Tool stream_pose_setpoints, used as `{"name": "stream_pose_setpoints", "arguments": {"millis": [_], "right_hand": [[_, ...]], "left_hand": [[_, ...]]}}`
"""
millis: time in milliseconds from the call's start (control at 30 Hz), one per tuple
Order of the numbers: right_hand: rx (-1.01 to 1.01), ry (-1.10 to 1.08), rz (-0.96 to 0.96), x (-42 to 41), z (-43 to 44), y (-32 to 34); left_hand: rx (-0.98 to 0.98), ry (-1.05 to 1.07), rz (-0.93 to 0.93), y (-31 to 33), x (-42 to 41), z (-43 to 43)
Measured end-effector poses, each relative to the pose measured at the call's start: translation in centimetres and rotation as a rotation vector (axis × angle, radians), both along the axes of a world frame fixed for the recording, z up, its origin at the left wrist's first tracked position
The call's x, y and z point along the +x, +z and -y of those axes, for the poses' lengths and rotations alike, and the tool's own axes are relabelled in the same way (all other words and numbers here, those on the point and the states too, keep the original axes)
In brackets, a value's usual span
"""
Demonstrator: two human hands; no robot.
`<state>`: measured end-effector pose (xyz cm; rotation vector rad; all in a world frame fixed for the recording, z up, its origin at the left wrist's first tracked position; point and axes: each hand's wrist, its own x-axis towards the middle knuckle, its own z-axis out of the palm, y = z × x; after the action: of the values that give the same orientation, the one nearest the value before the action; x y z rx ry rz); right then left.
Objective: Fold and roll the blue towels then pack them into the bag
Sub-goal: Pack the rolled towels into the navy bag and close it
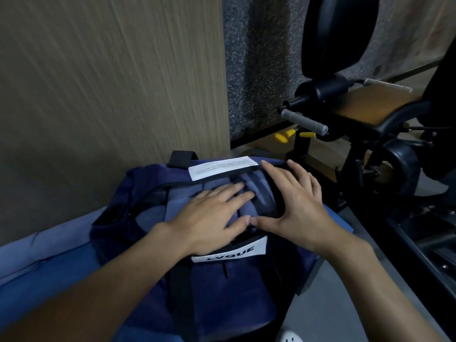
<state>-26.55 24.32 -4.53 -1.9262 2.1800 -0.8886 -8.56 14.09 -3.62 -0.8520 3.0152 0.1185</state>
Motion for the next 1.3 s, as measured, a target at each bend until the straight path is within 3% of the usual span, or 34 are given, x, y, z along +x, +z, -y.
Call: {"name": "stream_pose_setpoints", "arguments": {"millis": [67, 267, 433, 567, 767, 1033, 1300], "right_hand": [[-0.050, 0.011, -0.032, 1.4, 0.1, 0.4], [-0.161, 0.129, -0.102, 7.8, 1.6, 2.1], [-0.293, 0.341, -0.092, 16.9, 3.7, 3.2], [-0.268, 0.537, -0.066, 25.2, 6.3, 3.1], [0.111, 0.578, -0.083, 34.4, 13.2, 0.4], [0.426, 0.366, -0.405, 37.0, 22.9, -3.4], [0.657, 0.445, -0.718, 37.0, 24.9, -2.2]], "left_hand": [[0.042, 0.017, -0.152, 1.0, 2.2, -0.7], [-0.153, 0.066, -0.537, 4.0, 11.9, -1.2], [-0.238, 0.386, -0.679, 3.5, 22.8, -0.1], [-0.183, 0.703, -0.508, -1.1, 32.1, 1.3], [0.045, 0.932, -0.148, -7.8, 39.4, 0.0], [0.281, 0.868, 0.071, -11.7, 40.7, 0.6], [0.313, 0.848, 0.079, -11.5, 40.7, 1.0]]}}
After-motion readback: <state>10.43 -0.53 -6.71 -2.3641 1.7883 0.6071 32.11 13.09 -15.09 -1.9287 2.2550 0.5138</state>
